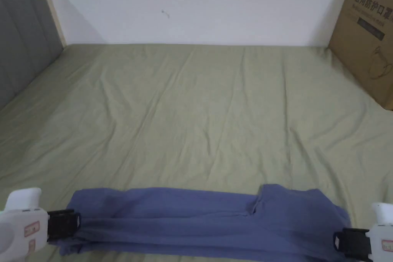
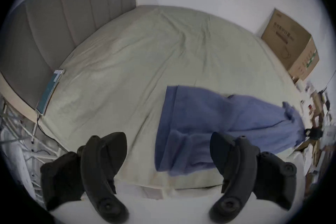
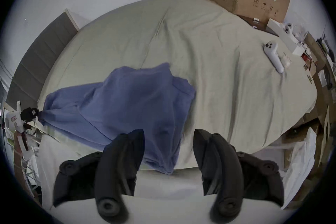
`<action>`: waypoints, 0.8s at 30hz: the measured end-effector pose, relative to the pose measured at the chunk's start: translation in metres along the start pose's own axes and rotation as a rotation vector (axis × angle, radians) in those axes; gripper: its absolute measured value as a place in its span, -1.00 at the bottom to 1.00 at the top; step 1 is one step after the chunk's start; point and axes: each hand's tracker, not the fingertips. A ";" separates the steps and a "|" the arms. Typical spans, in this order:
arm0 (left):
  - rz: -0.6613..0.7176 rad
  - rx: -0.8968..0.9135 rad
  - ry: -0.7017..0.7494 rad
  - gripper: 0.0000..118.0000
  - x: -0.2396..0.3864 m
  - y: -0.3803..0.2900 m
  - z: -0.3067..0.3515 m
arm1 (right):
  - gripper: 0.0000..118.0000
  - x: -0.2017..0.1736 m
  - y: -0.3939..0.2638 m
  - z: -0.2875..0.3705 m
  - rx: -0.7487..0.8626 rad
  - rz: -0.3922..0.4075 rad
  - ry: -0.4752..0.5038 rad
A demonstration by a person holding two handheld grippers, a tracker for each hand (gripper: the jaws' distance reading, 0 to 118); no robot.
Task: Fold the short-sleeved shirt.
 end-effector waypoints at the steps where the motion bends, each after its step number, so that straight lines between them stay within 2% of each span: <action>1: 0.020 0.027 -0.019 0.67 0.002 0.003 0.009 | -0.01 -0.001 0.004 0.005 0.017 -0.008 0.006; 4: 0.065 0.079 -0.100 0.63 0.010 0.015 0.028 | -0.03 -0.015 0.016 0.019 0.088 0.014 0.037; 5: 0.077 0.092 -0.138 0.48 0.015 0.017 0.034 | -0.17 -0.021 0.020 0.021 0.106 0.032 0.040; 6: 0.079 0.105 -0.186 -0.02 0.019 0.020 0.038 | -0.70 -0.028 0.023 0.024 0.134 0.058 0.050; 7: 0.084 0.116 -0.220 -0.53 0.023 0.021 0.041 | -1.00 -0.038 0.025 0.027 0.154 0.073 0.059; 8: 0.096 0.119 -0.248 -0.94 0.026 0.022 0.041 | -1.00 -0.046 0.026 0.026 0.172 0.072 0.054; 9: 0.096 0.106 -0.240 -0.99 0.029 0.020 0.037 | -1.00 -0.054 0.028 0.026 0.207 0.035 0.053; 11: 0.110 0.103 -0.258 -1.00 0.031 0.016 0.032 | -1.00 -0.069 0.028 0.022 0.176 0.063 0.122; 13: 0.126 0.099 -0.263 -1.00 0.026 0.011 0.022 | -1.00 -0.087 0.027 0.015 0.169 0.092 0.109; 14: 0.137 0.102 -0.256 -0.98 0.023 0.009 0.020 | -1.00 -0.091 0.027 0.012 0.158 0.105 0.114; 15: 0.160 0.099 -0.255 -0.72 0.016 0.008 0.018 | -1.00 -0.095 0.025 0.007 0.147 0.106 0.131; 16: 0.198 0.098 -0.265 -0.17 0.008 0.006 0.015 | -1.00 -0.099 0.025 0.005 0.140 0.102 0.147; 17: 0.243 0.080 -0.312 0.52 -0.002 0.003 0.010 | -1.00 -0.102 0.025 0.003 0.129 0.099 0.164; 18: 0.287 0.024 -0.353 1.00 -0.012 0.002 0.005 | -1.00 -0.105 0.025 0.001 0.115 0.098 0.187; 20: 0.328 -0.035 -0.396 0.89 -0.024 -0.004 -0.005 | -1.00 -0.111 0.023 -0.005 0.076 0.104 0.232; 21: 0.353 0.045 -0.387 0.90 -0.029 -0.010 -0.004 | -1.00 -0.114 0.023 -0.006 0.053 0.125 0.240; 24: 0.446 0.005 -0.348 0.90 -0.049 -0.018 -0.008 | -1.00 -0.123 0.019 -0.009 0.049 0.196 0.189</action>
